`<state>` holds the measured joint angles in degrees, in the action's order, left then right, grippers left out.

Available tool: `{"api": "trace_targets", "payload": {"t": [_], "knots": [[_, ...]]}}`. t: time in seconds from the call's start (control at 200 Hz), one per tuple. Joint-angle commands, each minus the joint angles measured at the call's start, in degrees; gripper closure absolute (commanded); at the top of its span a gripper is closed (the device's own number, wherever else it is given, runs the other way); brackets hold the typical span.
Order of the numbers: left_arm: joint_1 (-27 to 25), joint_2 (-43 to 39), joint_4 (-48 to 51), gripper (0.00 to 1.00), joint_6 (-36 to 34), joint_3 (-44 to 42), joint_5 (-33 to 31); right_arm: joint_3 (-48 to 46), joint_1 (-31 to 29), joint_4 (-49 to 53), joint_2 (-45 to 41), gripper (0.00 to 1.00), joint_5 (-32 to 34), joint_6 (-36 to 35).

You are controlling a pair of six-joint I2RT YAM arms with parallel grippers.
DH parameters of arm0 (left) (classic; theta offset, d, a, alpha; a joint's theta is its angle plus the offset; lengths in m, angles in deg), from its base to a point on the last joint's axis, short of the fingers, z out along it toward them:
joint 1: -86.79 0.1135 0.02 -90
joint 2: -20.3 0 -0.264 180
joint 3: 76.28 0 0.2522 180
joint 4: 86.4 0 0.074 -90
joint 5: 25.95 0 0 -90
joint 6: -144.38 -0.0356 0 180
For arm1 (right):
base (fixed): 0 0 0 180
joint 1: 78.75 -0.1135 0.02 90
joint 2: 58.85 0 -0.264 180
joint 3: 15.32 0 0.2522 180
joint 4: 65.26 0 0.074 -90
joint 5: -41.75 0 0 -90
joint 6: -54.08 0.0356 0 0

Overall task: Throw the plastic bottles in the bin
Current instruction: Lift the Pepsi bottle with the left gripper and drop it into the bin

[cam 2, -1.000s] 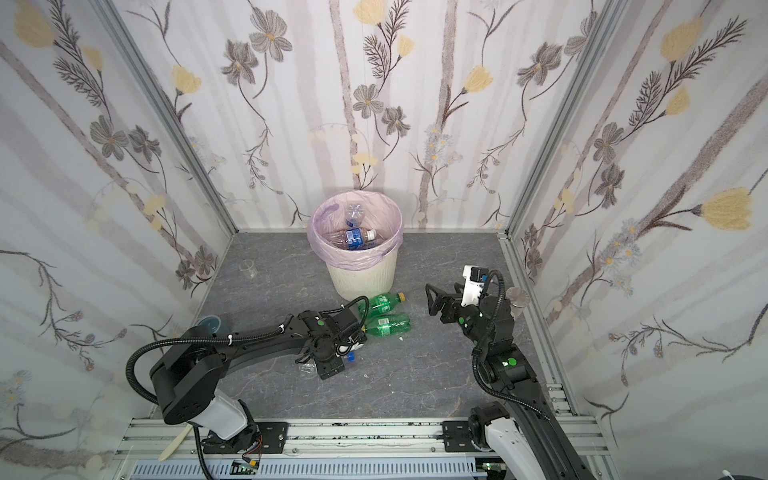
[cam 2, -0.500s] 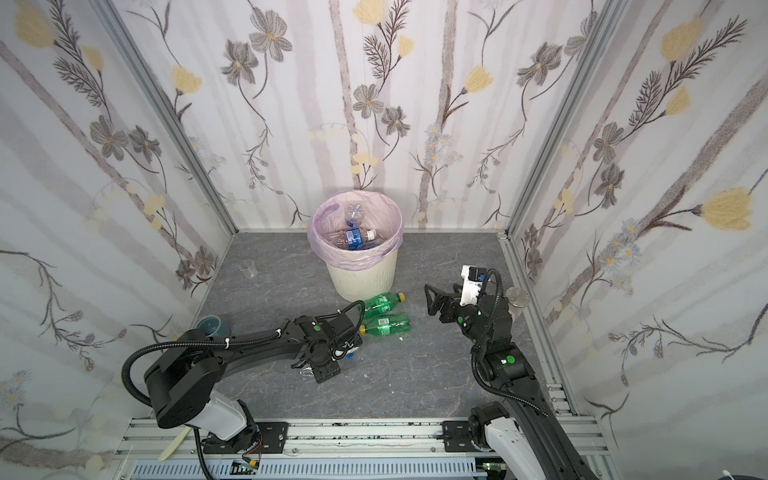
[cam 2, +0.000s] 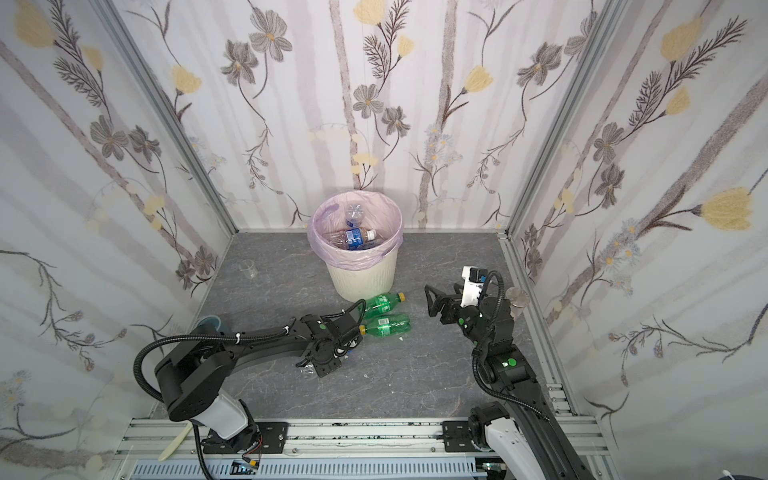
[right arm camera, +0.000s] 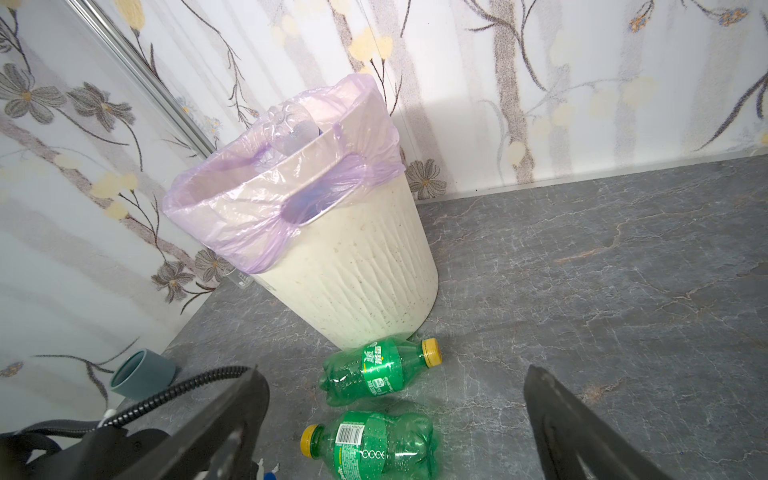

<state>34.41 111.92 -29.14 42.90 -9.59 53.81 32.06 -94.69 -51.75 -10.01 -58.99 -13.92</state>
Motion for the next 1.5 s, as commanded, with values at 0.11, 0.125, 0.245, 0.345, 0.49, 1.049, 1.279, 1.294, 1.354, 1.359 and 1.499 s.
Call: {"api": "trace_targets", "payload": {"t": [0.11, 0.125, 0.245, 0.345, 0.49, 1.049, 1.279, 1.294, 1.354, 1.359, 1.499], "knots": [[0.08, -8.56, -0.86, 0.57, 4.6, 3.96, -9.71, -0.14, 0.04, -1.96, 2.34, 0.04, -0.56, -0.43], [0.16, -9.48, -0.94, 0.57, 4.8, 4.4, -10.12, -0.14, 0.04, -2.01, 2.46, 0.04, -0.57, -0.46], [0.7, -17.7, -3.92, 0.57, 7.42, 7.32, -12.52, 0.39, -0.05, -2.05, 2.94, 0.04, -2.34, -0.92], [1.29, -25.56, -7.35, 0.56, 10.06, 8.45, -14.67, 1.03, -0.11, -1.99, 2.41, 0.05, -2.82, -0.96], [1.45, -36.89, -12.84, 0.55, 12.14, 7.7, -17.23, 3.37, -0.19, 0.5, 2.31, 0.05, -2.57, -1.8], [2.01, -45.3, -42.07, 0.45, 0.88, 8.83, -12.46, 7.97, -9.9, -0.76, 5.99, 0.05, 0.92, -7.32], [11.87, -10.66, -43.43, 0.4, 3.61, 38.76, 5.49, 9.1, -13.69, -2.03, 9.04, 0.07, 2.37, -6.98], [12.33, -8.73, -43.0, 0.37, 4.03, 40.36, 6.04, 10.05, -13.92, -2.07, 9.03, 0.07, 2.63, -6.89], [13.08, -2.99, -40.84, 0.17, 5.02, 44.8, 6.66, 11.02, -14.49, -1.86, 8.6, 0.07, 3.17, -6.71], [13.08, -2.74, -40.68, 0.15, 5.0, 44.98, 6.69, 11.02, -14.52, -1.86, 8.53, 0.07, 3.17, -6.67], [13.19, -2.04, -39.99, 0.0, 5.68, 42.36, 6.19, 9.97, -14.72, -1.38, 6.44, 0.06, 3.57, -7.15]]}}
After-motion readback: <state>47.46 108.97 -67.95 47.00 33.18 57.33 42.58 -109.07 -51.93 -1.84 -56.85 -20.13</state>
